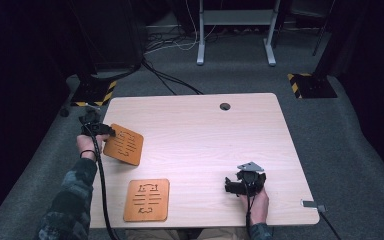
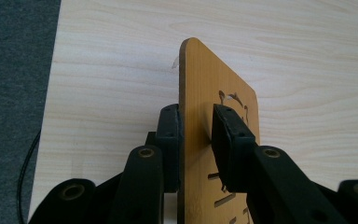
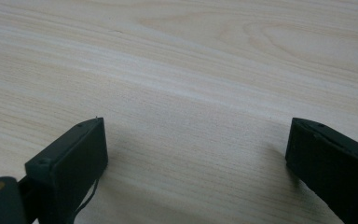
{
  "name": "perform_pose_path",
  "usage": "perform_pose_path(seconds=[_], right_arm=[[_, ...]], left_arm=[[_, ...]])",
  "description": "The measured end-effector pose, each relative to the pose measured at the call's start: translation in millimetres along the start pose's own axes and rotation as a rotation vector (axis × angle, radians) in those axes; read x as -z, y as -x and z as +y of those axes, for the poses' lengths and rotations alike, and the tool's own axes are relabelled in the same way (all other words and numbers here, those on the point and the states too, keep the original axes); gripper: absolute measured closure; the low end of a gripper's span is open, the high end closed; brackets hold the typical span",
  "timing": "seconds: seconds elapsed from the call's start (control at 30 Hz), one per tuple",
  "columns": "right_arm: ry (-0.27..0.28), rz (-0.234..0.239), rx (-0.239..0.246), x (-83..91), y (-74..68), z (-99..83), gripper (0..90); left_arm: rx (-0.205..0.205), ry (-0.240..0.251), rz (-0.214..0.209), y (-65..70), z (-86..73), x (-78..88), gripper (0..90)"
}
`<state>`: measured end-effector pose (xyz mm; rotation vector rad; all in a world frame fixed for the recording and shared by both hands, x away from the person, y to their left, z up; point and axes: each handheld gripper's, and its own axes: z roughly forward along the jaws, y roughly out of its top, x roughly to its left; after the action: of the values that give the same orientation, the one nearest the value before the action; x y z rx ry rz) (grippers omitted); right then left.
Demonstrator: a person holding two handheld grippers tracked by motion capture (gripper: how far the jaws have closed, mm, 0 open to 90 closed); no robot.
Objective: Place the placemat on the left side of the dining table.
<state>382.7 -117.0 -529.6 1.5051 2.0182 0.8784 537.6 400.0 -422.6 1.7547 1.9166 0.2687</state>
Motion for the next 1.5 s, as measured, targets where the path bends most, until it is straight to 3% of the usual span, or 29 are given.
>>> perform_pose_path(seconds=[0.2, 0.73, 1.07, 1.5], right_arm=[[0.0, 0.0, 0.0, 0.1, 0.2, 0.0, 4.7], [0.0, -0.001, 0.0, 0.1, 0.2, 0.0, 4.8], [-0.004, -0.004, 0.0, 0.5, 0.3, 0.1, 5.0], [-0.003, -0.004, -0.001, 0.5, 0.4, 0.1, 5.1]], left_arm=[[0.001, -0.001, 0.02, -1.7, -2.3, -2.9, 71.2], [0.033, -0.006, 0.014, -12.8, -7.2, -10.5, 68.7], [-0.004, -0.006, 0.041, -12.6, -5.1, -16.0, 67.0], [-0.01, -0.016, 0.053, -15.6, -6.2, -20.3, 67.7]])
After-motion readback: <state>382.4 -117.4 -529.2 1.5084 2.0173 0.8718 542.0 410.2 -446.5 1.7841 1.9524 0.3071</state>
